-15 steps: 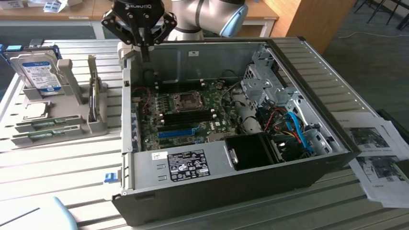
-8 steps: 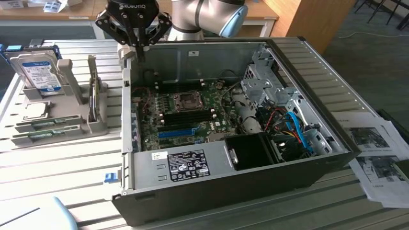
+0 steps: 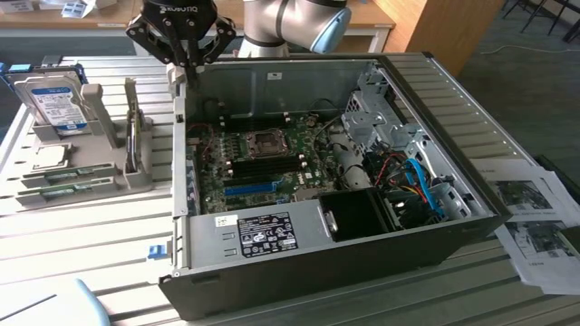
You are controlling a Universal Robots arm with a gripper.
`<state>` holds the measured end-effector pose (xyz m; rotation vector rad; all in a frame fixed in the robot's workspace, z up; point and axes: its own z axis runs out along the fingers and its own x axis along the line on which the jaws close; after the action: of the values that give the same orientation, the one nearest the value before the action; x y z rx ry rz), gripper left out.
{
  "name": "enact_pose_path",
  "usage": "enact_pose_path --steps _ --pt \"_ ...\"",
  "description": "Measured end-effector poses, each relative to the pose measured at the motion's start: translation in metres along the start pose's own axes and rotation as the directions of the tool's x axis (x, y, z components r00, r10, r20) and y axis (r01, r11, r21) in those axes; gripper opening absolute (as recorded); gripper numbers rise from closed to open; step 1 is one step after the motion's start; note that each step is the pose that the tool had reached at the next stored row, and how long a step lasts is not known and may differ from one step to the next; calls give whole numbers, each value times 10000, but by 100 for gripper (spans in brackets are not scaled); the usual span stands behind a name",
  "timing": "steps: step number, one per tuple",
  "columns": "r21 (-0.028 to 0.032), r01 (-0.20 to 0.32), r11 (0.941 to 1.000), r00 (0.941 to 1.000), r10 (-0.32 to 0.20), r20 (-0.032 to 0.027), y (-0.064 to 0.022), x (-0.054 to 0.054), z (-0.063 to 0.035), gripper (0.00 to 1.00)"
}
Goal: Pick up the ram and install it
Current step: 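Reach for the ram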
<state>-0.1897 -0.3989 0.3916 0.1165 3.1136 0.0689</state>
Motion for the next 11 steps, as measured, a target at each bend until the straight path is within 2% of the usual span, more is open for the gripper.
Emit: enact_pose_path --steps 11 --pt "0 0 10000 10000 0 -1 -11 139 0 9"
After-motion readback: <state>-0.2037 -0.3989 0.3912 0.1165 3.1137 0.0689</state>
